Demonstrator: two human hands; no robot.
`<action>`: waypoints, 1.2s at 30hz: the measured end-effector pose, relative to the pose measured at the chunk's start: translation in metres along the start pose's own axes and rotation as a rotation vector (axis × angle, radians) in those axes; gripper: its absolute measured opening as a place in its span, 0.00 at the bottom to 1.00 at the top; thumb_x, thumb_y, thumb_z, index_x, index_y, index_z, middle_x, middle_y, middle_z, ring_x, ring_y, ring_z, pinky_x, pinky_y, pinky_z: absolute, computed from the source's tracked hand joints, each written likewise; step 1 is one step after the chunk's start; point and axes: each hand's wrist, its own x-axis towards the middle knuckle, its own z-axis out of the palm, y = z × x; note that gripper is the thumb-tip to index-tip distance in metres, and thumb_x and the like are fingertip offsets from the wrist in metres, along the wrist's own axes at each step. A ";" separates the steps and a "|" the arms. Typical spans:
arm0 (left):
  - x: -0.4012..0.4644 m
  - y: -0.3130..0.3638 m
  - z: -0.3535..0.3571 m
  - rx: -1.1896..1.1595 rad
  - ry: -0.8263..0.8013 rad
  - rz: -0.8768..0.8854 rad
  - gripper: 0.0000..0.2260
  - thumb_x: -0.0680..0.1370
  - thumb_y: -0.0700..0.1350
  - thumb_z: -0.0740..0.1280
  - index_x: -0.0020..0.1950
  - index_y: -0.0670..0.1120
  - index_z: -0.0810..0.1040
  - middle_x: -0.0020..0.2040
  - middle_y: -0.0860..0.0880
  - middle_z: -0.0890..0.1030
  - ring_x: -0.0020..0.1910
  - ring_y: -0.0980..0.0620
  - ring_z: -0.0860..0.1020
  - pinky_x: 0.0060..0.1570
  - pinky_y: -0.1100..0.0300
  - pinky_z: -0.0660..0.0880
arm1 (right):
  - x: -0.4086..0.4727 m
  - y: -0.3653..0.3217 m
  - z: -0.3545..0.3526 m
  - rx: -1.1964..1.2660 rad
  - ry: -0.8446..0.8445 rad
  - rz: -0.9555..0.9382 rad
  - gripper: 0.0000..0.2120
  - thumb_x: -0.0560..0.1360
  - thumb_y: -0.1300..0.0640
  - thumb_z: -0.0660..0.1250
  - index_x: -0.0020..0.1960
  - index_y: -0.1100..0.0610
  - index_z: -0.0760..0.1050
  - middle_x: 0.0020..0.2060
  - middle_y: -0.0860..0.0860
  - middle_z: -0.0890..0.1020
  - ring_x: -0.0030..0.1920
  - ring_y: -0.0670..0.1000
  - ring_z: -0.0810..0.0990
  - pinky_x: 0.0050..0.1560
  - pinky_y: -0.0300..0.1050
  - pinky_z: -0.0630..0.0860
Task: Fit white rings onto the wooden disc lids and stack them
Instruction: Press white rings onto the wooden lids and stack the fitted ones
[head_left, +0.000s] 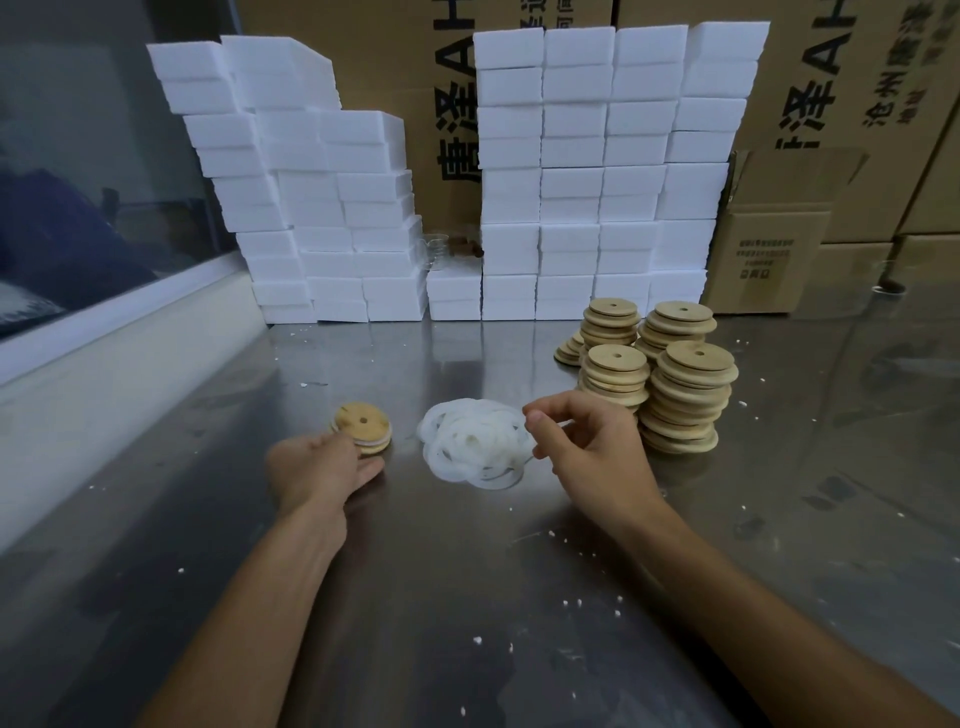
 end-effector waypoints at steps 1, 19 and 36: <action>0.002 -0.001 -0.001 0.051 0.005 0.011 0.09 0.76 0.31 0.62 0.37 0.39 0.75 0.36 0.43 0.80 0.30 0.50 0.81 0.27 0.64 0.79 | 0.000 0.000 0.000 -0.005 -0.002 -0.003 0.07 0.77 0.60 0.69 0.45 0.49 0.82 0.42 0.44 0.85 0.41 0.52 0.84 0.41 0.51 0.81; 0.007 -0.020 -0.001 1.254 -0.166 0.658 0.14 0.79 0.55 0.59 0.62 0.53 0.76 0.64 0.50 0.77 0.65 0.47 0.67 0.60 0.48 0.62 | 0.001 -0.002 -0.012 -0.283 0.111 -0.316 0.04 0.76 0.62 0.70 0.47 0.55 0.82 0.36 0.40 0.81 0.38 0.40 0.80 0.37 0.29 0.73; -0.018 -0.021 0.005 0.949 -0.343 0.909 0.08 0.77 0.49 0.68 0.55 0.49 0.81 0.55 0.51 0.79 0.54 0.51 0.74 0.58 0.49 0.72 | 0.027 0.007 -0.039 -1.083 0.270 -0.294 0.08 0.76 0.54 0.69 0.54 0.51 0.81 0.52 0.48 0.82 0.64 0.53 0.75 0.74 0.59 0.43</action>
